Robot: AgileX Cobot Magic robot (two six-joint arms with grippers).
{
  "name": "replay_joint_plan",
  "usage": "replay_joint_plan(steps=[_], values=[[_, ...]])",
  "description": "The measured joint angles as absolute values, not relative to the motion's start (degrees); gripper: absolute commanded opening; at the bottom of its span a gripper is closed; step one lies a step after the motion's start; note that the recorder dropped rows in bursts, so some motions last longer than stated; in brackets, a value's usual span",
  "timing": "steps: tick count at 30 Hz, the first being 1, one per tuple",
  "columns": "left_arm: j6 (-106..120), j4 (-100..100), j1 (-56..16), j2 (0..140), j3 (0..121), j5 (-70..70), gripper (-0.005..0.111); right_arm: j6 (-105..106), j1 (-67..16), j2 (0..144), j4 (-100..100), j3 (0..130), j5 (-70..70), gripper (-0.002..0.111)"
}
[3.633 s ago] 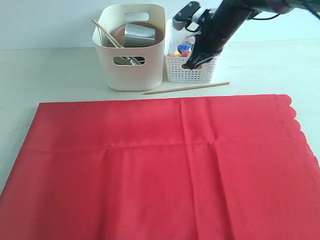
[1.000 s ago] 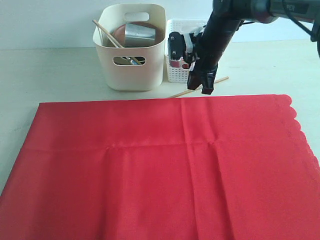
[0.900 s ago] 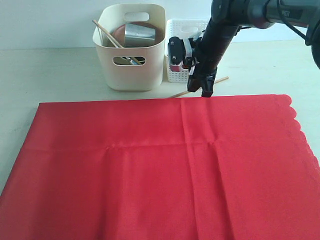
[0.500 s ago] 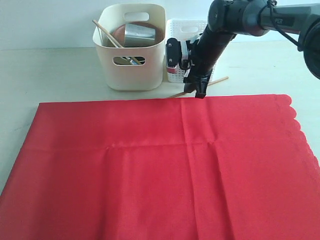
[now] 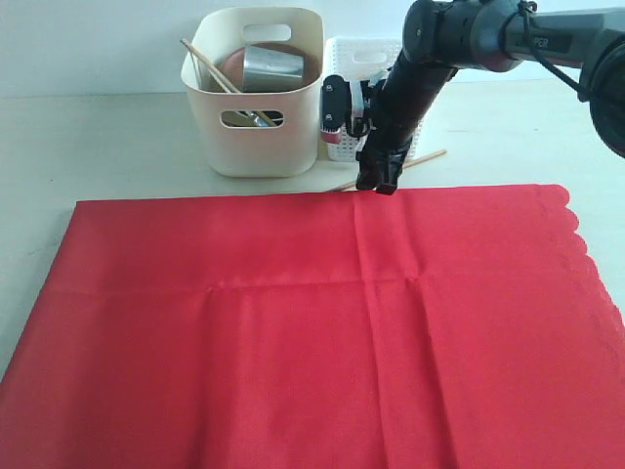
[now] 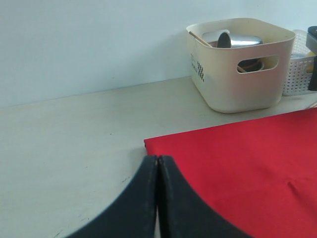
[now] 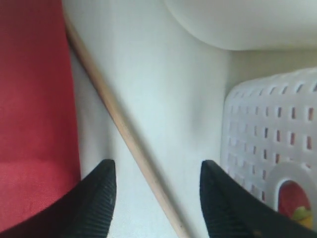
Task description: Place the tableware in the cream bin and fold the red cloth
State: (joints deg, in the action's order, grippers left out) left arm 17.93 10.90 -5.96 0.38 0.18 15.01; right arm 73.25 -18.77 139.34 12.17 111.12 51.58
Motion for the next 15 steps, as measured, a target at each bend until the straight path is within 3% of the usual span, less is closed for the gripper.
replay_joint_plan(steps=[8,15], values=[[17.93,10.9,-5.96,0.38,0.18,15.01,0.002,71.37,-18.77,139.8,12.4,111.5,51.72,0.018],[17.93,10.9,-5.96,0.38,0.18,15.01,0.002,71.23,-18.92,139.8,12.77,111.95,56.69,0.01]])
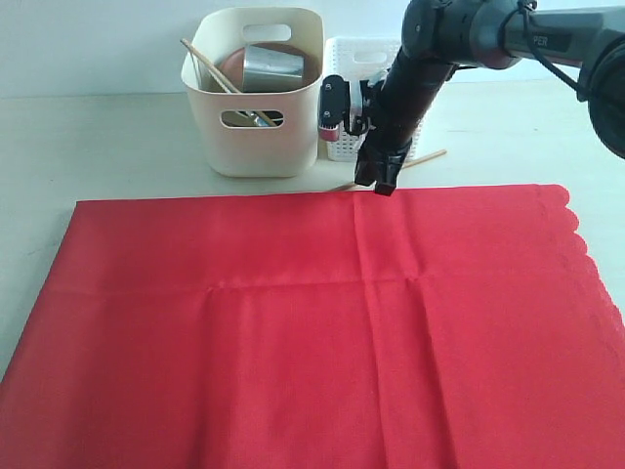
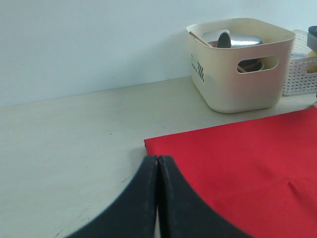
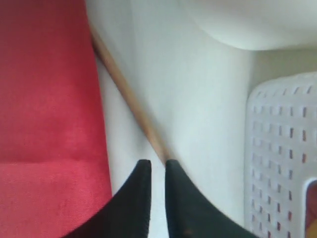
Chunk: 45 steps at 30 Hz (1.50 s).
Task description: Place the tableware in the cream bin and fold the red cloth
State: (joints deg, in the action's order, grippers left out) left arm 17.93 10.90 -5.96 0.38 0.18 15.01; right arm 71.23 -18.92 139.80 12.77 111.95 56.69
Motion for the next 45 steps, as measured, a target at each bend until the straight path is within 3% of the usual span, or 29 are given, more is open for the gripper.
replay_joint_plan(steps=[5,15,17,18,20,26,33,45], values=[[17.93,10.9,-5.96,0.38,0.18,15.01,0.002,70.74,-18.91,139.69,12.65,111.98,57.36,0.01],[17.93,10.9,-5.96,0.38,0.18,15.01,0.002,58.83,-18.15,135.22,12.08,111.11,55.16,0.027],[17.93,10.9,-5.96,0.38,0.18,15.01,0.002,57.17,-16.1,131.26,13.87,111.11,54.05,0.021],[17.93,10.9,-5.96,0.38,0.18,15.01,0.002,56.88,-15.16,130.41,14.48,111.11,53.9,0.01],[17.93,10.9,-5.96,0.38,0.18,15.01,0.002,54.21,-10.28,129.03,17.06,111.11,53.78,0.0],[17.93,10.9,-5.96,0.38,0.18,15.01,0.002,47.53,0.7,132.66,23.22,111.11,53.59,0.0],[17.93,10.9,-5.96,0.38,0.18,15.01,0.002,46.94,-0.29,139.64,29.19,111.11,45.37,0.0],[17.93,10.9,-5.96,0.38,0.18,15.01,0.002,49.02,-0.29,142.86,32.09,111.11,44.13,0.0]])
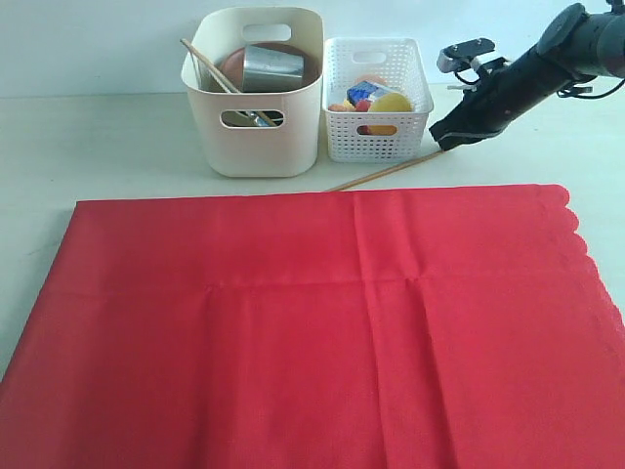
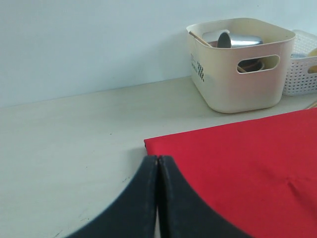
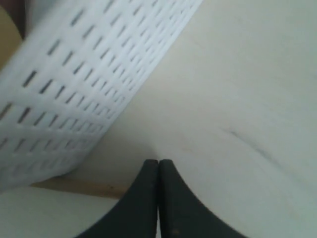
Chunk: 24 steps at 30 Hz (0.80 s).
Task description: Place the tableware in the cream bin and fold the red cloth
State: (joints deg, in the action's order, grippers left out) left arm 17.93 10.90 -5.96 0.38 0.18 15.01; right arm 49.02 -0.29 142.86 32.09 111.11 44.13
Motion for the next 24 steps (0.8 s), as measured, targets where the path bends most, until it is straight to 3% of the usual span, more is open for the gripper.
replay_joint_plan(steps=[24], values=[[17.93,10.9,-5.96,0.38,0.18,15.01,0.002,49.3,-1.45,142.6,29.46,111.33,50.54,0.0]])
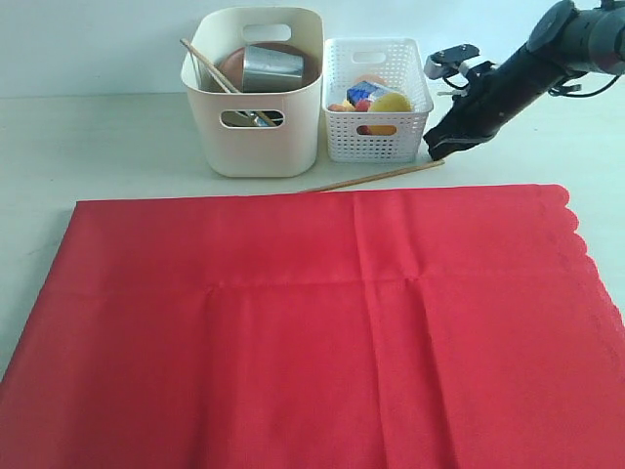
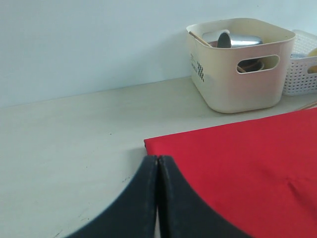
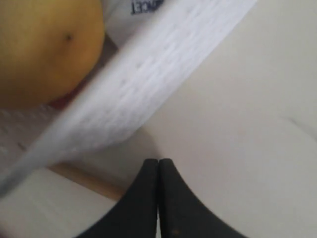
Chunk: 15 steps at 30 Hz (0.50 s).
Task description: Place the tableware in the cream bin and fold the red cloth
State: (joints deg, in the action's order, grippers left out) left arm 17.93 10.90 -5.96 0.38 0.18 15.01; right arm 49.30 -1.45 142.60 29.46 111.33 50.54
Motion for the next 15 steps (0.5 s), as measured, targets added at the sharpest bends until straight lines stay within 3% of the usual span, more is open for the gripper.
replay_joint_plan(steps=[15], values=[[17.93,10.9,-5.96,0.38,0.18,15.01,0.002,43.78,1.63,135.24,23.71,111.11,60.65,0.0]])
